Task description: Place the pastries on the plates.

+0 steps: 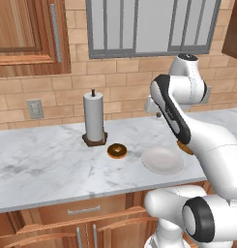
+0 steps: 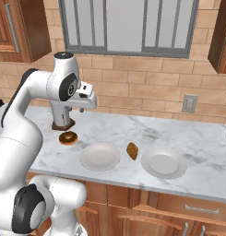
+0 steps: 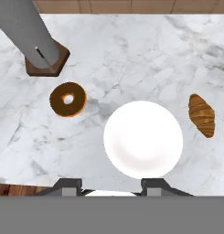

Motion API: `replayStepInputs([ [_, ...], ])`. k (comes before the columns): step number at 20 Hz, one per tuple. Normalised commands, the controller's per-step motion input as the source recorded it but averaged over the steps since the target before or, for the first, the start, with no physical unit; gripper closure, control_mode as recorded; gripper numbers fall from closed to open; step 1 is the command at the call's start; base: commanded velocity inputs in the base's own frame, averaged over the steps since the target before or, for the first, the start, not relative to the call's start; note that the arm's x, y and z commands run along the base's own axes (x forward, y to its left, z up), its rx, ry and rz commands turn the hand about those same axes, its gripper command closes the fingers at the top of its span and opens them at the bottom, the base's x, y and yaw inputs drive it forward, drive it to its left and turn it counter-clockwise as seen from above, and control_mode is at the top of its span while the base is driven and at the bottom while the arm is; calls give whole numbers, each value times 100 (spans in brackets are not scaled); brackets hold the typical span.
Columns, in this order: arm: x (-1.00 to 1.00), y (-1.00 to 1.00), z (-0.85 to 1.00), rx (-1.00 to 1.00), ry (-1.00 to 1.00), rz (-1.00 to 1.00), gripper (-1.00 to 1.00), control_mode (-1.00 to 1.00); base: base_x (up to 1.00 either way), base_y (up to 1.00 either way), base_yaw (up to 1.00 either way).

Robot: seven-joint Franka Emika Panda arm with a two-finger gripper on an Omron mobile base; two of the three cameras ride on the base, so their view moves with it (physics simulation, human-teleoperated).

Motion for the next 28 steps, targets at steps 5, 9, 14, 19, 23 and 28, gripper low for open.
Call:
replayStepInputs([
  [5, -3, 0, -2, 0, 3, 0, -100, -100, 0, 0, 0],
  [9, 0, 6, -18, 0, 6, 0, -100, -100, 0, 0, 0],
  [14, 0, 0, -23, 0, 0, 0, -100, -100, 0, 0, 0],
  [19, 0, -7, -21, 0, 0, 0, -100, -100, 0, 0, 0],
  [23, 0, -39, -21, -1, 0, 0, -100, -100, 0, 0, 0],
  [28, 8, -68, -22, -1, 0, 0, -100, -100, 0, 0, 0],
])
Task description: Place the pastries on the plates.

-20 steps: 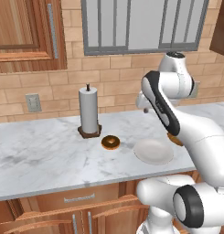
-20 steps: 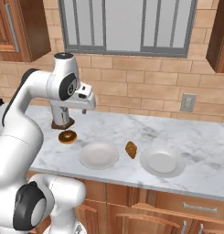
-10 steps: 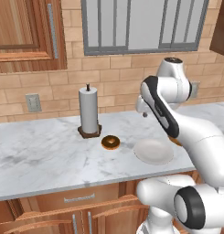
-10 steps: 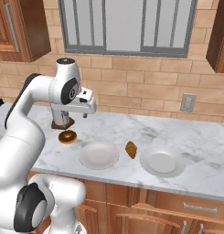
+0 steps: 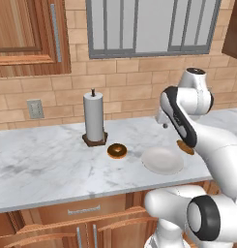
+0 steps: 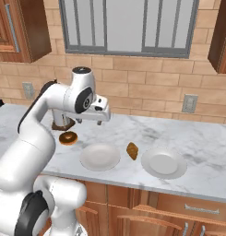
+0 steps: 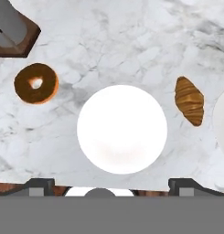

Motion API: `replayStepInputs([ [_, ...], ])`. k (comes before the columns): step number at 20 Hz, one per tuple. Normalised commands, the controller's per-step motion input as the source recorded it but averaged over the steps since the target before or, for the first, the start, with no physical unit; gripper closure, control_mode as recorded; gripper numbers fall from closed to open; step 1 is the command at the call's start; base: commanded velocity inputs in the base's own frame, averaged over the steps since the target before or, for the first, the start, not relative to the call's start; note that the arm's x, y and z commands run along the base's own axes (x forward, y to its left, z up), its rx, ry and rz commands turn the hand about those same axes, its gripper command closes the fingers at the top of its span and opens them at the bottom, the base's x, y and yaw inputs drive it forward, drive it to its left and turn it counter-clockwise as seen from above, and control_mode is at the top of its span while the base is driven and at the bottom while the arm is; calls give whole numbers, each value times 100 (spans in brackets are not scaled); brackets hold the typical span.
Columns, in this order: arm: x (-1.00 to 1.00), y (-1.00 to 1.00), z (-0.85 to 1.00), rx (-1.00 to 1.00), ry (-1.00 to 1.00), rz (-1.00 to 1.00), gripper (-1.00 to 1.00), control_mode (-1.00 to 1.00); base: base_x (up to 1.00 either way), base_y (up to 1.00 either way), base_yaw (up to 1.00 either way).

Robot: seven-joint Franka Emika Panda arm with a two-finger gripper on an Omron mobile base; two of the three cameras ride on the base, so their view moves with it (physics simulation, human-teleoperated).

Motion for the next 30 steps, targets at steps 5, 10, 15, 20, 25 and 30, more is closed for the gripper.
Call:
replayStepInputs([
  [5, 17, -65, -17, -1, 2, 0, -100, -100, 0, 0, 0],
  [10, 37, -70, -32, -2, 7, 0, -100, -100, 0, 0, 0],
  [15, 35, -67, -40, -2, 12, 0, -100, -100, 0, 0, 0],
  [20, 19, -48, -38, 0, 8, 0, -100, -100, 0, 0, 0],
  [25, 11, -5, -28, 0, -1, 0, -100, -100, 0, 0, 0],
  [30, 25, 0, -29, 0, -3, 0, -100, -100, 0, 0, 0],
])
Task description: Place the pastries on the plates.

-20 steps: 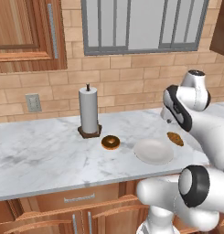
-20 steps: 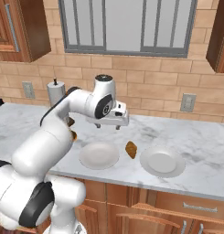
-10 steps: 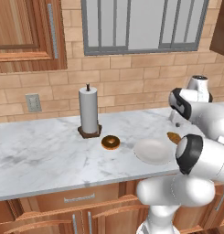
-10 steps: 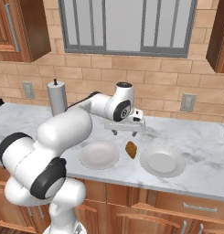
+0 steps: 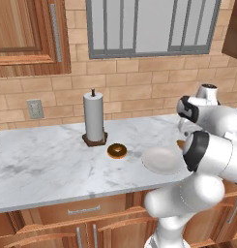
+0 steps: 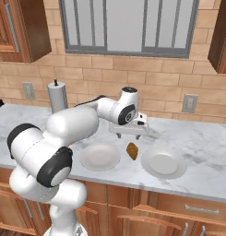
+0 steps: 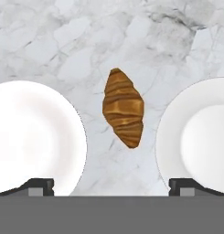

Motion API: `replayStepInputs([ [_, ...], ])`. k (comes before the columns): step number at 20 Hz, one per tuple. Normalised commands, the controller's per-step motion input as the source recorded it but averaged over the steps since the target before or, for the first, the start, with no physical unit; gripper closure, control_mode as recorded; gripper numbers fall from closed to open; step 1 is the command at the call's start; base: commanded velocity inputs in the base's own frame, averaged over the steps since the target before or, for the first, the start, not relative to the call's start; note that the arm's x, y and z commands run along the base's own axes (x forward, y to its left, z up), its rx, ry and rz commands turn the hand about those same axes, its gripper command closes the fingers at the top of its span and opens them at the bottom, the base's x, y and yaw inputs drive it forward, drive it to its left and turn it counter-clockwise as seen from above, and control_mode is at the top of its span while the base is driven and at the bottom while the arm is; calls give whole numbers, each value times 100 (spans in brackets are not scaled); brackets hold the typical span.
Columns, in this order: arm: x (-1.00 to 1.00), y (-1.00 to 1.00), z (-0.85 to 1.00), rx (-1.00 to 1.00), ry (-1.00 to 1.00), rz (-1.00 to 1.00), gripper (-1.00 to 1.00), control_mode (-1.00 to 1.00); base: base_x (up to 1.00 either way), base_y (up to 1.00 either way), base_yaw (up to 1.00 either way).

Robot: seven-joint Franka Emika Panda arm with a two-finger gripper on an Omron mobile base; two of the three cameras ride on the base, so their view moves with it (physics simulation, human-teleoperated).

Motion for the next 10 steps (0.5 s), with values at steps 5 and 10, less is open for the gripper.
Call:
replayStepInputs([
  [5, 33, 0, -15, 0, -1, 0, -100, -100, 0, 0, 0],
  [10, 36, 0, -9, 0, 0, 0, -100, -100, 0, 0, 0],
])
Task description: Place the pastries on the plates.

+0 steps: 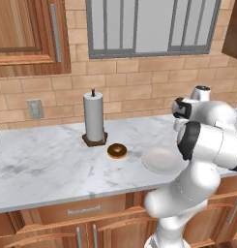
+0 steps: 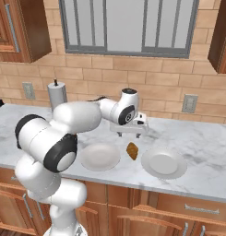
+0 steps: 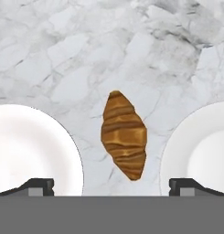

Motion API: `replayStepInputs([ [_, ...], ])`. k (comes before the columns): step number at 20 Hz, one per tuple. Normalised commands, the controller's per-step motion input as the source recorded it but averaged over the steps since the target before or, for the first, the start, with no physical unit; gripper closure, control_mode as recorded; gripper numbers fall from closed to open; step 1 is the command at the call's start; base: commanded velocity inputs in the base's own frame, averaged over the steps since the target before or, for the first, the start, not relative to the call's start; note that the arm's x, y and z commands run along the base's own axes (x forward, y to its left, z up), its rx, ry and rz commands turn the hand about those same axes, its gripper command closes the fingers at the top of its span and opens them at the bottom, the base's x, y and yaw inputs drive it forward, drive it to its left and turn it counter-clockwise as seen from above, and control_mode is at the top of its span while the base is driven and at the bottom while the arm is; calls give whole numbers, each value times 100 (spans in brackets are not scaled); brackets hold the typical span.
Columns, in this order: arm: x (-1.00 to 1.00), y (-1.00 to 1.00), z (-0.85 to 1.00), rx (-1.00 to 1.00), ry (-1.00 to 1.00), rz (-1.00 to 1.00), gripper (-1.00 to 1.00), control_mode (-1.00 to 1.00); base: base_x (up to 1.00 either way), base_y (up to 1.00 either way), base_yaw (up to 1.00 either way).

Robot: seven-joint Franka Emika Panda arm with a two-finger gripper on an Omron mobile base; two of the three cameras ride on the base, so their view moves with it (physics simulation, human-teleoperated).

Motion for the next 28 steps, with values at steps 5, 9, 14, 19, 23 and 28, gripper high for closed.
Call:
replayStepInputs([
  [5, 23, -4, -15, 0, 0, 0, -100, -100, 0, 0, 0],
  [9, 0, -16, -16, 0, 0, 0, -100, -100, 0, 0, 0],
  [14, -9, -3, -23, 0, 0, 0, -100, -100, 0, 0, 0],
  [19, -13, 0, -23, 0, 5, 1, -100, -100, 0, 0, 0],
  [23, -2, 0, -33, 0, 4, 4, -100, -100, 0, 0, 0],
  [28, 1, -1, -28, 0, 0, 7, -100, -100, 0, 0, 0],
])
